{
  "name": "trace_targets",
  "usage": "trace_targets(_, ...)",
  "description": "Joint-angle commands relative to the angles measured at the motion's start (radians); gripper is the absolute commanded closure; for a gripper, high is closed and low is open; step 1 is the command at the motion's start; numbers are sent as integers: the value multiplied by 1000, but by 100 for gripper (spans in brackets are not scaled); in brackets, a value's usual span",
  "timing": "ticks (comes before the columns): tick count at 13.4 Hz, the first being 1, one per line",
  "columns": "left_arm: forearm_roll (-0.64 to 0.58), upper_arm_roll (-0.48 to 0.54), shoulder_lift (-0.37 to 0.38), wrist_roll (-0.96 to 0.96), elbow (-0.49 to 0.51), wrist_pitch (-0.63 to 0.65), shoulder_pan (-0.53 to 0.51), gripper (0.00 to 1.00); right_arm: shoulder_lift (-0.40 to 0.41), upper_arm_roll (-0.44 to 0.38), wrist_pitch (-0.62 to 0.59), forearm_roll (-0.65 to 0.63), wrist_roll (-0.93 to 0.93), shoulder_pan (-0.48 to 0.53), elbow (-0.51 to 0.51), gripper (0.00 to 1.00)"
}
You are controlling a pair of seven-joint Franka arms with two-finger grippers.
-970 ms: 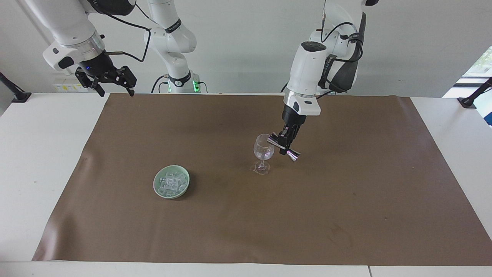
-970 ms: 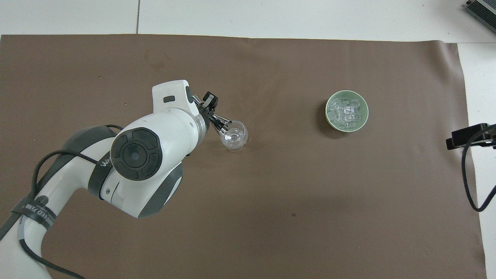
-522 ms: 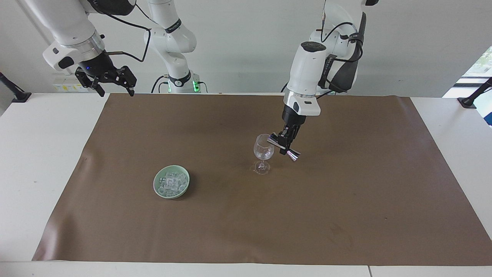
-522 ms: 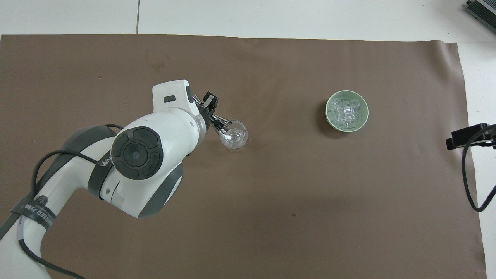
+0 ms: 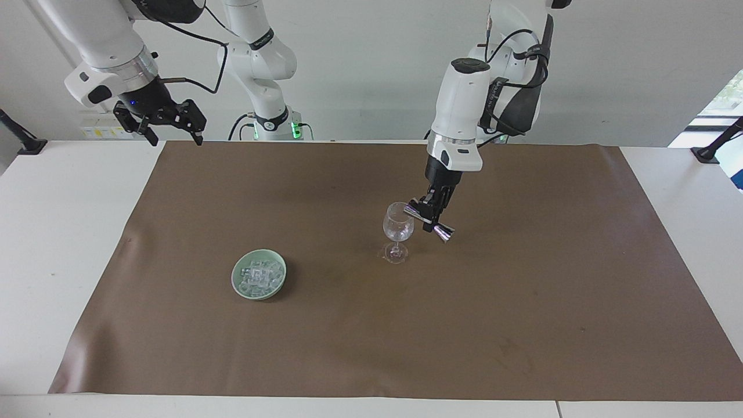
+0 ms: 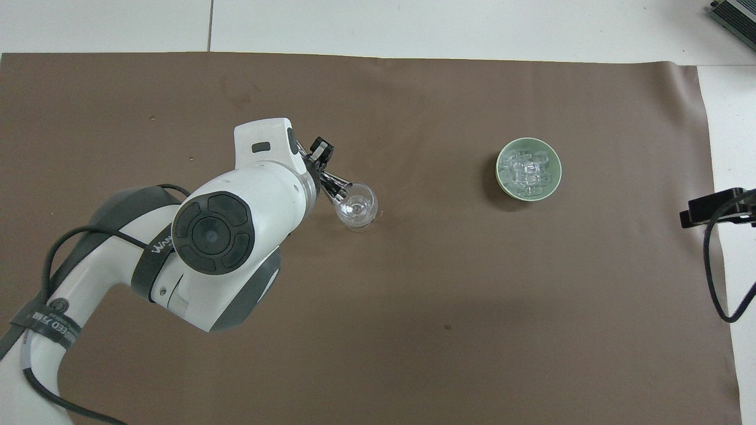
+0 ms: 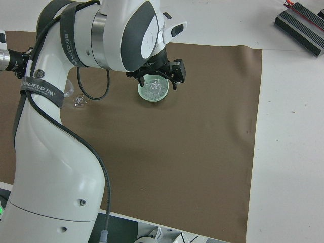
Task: Pour wine and add ice with both arms
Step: 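Rotate the silver cup further over the clear cup with the left gripper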
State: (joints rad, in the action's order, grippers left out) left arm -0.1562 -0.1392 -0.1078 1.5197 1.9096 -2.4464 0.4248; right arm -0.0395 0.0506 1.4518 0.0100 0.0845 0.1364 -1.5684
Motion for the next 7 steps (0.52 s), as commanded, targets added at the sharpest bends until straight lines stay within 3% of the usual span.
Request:
trace_targets(1,-31,13,-18,25,-35,30,20,100,-11,3,-7,4,12,6,-4,0)
trace_targets(7,-32,13,-24,27,-37,29,29,100,-11,3,-7,4,12,6,-4,0)
